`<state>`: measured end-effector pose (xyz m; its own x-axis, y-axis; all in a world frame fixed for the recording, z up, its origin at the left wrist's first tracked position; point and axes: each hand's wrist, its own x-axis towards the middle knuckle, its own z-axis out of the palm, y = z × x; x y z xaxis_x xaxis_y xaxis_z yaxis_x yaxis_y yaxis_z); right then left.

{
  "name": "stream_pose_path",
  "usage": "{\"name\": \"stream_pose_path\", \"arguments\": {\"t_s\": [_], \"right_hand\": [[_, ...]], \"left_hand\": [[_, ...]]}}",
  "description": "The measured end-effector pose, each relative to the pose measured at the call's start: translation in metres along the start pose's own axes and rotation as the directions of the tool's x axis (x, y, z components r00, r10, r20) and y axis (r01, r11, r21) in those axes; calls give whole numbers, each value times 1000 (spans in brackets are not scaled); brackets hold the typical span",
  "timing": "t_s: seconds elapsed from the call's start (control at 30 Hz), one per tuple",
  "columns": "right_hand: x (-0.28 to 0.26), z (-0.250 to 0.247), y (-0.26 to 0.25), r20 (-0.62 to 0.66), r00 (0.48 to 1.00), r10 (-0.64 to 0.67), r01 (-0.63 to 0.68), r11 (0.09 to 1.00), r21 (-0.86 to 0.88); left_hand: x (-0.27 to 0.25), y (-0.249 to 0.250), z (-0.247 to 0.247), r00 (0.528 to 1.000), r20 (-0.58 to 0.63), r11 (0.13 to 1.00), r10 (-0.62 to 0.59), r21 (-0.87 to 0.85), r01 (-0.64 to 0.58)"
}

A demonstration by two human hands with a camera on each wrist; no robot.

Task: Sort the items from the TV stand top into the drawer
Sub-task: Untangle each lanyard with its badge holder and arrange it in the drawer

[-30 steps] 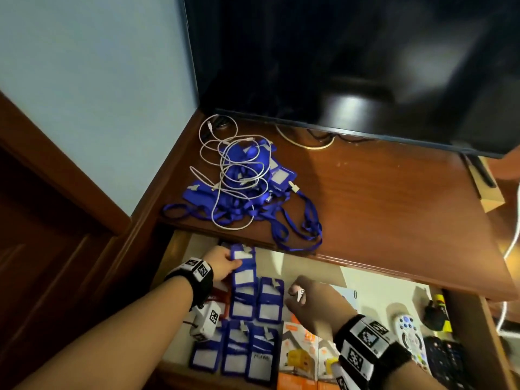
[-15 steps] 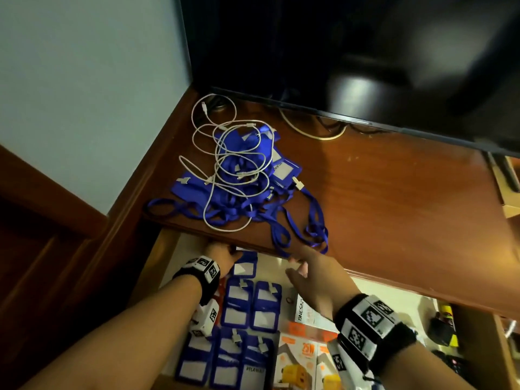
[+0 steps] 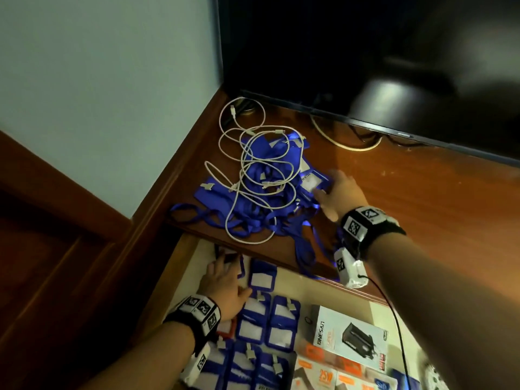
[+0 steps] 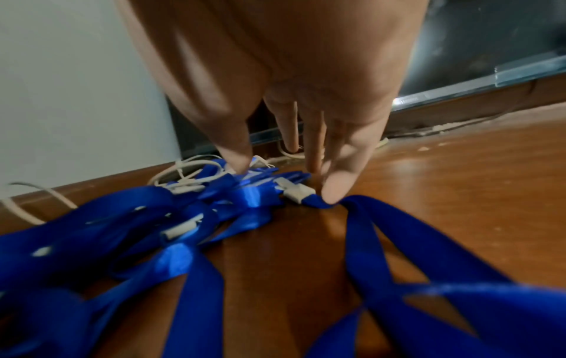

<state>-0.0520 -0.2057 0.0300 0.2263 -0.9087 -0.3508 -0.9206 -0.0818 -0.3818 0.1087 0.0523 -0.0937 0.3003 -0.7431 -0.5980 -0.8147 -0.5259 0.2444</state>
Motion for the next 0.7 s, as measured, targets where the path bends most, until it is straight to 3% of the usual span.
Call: {"name": "stream_pose_path", "arguments": {"t_s": [0.07,0.17,0.43,0.57,0.7], "right_hand": [[10,3,-2,21,997,73,-71,996,-60],[12,6,-3,5,997,83,-83,993,-83],[5,6,20,-94,973,210,-187,960,208],[-14,-15,28,-191,955,229,-146,918,370],[-47,-52,28,-355,925,134,48,887,458]], "left_hand": [[2,-9,1,995,101,997,-7,76,-1],[2,-11,0,989,142,989,43,132,-62],[1,-11,-5,979,181,980,92,157,-121],[-5,-11,-16,991,94,988,94,116,-105],[-31,-5,-38,992,28,991,125,31,-126]]}}
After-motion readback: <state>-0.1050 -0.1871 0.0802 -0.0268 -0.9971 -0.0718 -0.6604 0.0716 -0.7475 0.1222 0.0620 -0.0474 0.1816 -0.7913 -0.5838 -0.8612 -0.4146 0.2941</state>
